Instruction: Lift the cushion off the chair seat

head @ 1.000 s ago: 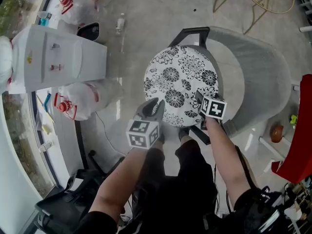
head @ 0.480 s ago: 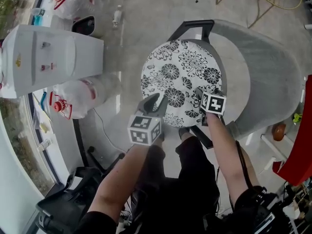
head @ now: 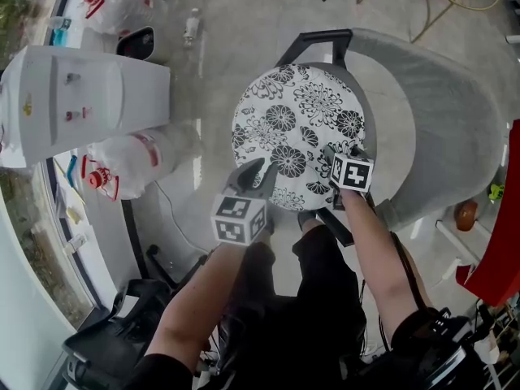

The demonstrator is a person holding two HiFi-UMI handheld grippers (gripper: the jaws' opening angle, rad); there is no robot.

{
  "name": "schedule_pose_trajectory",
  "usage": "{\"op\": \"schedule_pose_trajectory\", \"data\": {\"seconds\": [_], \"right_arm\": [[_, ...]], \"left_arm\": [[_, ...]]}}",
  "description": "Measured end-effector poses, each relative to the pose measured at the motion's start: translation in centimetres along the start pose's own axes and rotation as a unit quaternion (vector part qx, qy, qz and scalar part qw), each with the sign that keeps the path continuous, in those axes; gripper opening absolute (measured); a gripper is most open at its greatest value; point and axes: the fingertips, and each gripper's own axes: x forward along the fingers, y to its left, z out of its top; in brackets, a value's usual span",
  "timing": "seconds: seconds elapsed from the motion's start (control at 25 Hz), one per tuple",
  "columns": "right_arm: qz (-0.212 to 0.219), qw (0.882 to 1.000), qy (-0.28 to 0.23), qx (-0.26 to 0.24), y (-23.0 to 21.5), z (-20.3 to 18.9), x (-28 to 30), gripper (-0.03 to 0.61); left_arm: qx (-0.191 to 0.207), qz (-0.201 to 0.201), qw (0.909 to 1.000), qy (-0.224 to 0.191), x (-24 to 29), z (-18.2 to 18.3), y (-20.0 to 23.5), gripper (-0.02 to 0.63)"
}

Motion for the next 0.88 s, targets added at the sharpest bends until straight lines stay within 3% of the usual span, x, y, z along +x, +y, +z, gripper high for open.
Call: {"op": "schedule_pose_trajectory", "data": {"seconds": [0.56, 0.88], "right_arm": [[0.002, 1.0, 0.005, -0.003, 2.3, -0.6, -1.7, 0.14], [0.014, 1.0, -0.012, 0.002, 3.7, 0.1, -5.1, 0.074]], "left_arm": [[-0.015, 0.004, 0.9991, -0.038, -3.4, 1.3, -0.6, 0.097], [-0.015, 0.012, 0.9983, -0.055, -6.7, 1.4, -0.9, 0.09]]}}
